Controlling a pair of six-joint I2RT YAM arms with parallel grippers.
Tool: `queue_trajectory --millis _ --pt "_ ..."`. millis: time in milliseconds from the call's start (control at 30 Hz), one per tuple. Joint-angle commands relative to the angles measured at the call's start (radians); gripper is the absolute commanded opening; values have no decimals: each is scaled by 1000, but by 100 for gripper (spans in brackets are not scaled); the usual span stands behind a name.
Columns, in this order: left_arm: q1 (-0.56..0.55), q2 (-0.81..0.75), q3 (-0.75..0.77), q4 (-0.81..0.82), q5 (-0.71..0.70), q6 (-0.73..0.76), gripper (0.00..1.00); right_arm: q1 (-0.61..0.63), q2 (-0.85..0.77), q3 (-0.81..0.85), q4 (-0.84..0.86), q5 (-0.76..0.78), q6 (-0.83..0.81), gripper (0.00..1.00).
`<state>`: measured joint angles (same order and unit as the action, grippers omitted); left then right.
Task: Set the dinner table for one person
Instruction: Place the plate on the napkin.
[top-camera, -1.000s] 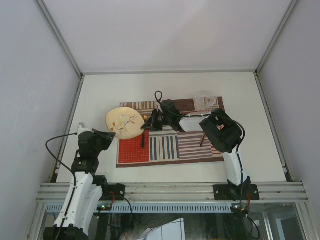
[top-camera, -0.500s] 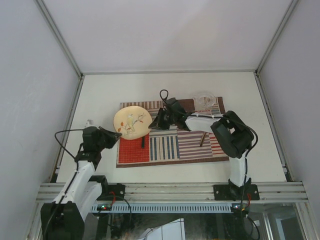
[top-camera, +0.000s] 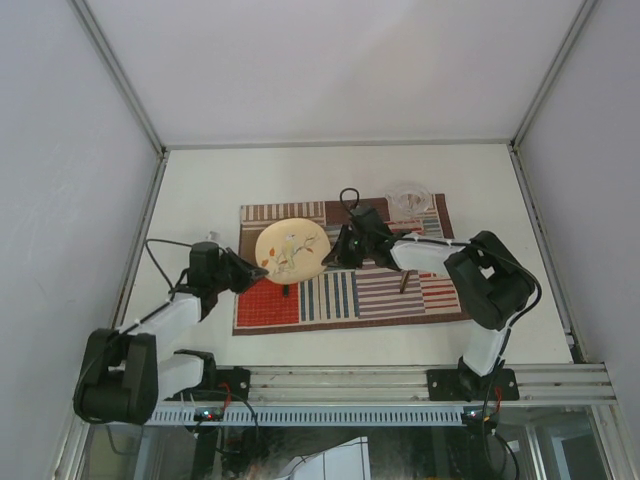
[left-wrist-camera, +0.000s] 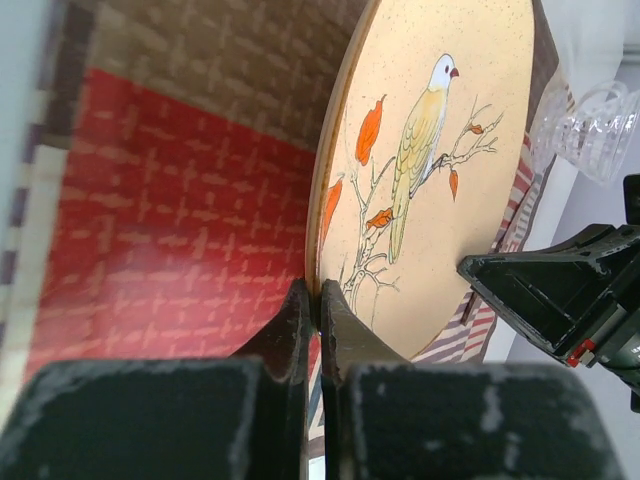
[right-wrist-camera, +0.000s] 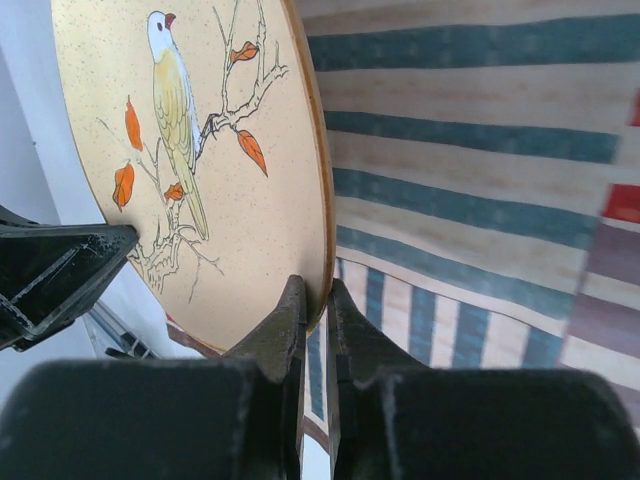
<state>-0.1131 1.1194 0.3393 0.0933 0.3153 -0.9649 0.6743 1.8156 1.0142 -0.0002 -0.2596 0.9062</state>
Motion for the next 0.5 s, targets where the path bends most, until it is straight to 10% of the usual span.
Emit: queue_trajectory --millis 0,467 --pt "-58 62 127 214 55 40 0 -13 -99 -32 46 5 -65 0" --pt "-205 267 277 260 50 51 0 -73 -224 -137 0 64 -104 0"
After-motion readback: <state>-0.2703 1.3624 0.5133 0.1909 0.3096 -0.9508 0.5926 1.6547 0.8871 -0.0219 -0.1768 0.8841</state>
